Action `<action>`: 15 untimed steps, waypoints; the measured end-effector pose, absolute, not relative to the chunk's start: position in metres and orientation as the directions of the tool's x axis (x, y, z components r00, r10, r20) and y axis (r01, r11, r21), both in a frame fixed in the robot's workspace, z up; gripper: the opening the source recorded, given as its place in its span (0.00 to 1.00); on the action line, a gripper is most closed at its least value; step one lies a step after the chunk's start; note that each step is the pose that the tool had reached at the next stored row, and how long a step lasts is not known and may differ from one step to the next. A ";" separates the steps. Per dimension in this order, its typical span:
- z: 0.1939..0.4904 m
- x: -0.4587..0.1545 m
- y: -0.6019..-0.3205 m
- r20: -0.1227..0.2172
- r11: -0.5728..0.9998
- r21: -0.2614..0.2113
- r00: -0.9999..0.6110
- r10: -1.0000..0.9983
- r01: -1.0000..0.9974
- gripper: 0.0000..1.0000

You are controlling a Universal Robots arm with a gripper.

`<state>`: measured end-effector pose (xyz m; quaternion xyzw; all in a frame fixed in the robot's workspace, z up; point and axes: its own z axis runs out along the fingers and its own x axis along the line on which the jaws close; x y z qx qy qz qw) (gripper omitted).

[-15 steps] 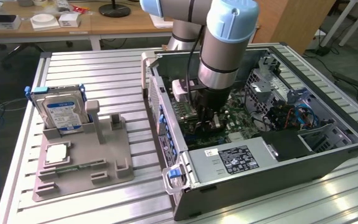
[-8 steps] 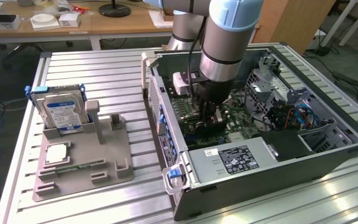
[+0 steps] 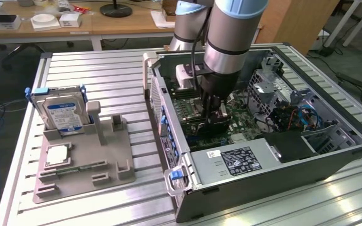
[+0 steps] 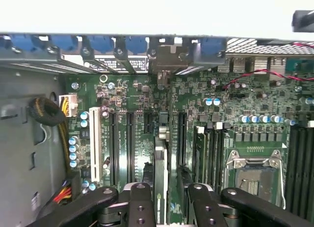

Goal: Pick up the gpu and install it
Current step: 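Insert the gpu into the slot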

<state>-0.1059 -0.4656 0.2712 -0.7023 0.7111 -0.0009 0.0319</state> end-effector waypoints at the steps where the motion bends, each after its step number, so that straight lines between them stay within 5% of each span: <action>1: 0.273 -0.106 -0.466 -0.044 0.013 -0.046 -0.011 -0.999 -0.999 0.33; 13: 0.290 -0.106 -0.466 -0.044 0.013 -0.046 -0.011 -0.999 -0.999 0.32; 15: 0.290 -0.106 -0.466 -0.044 0.013 -0.046 -0.011 -0.999 -0.999 0.19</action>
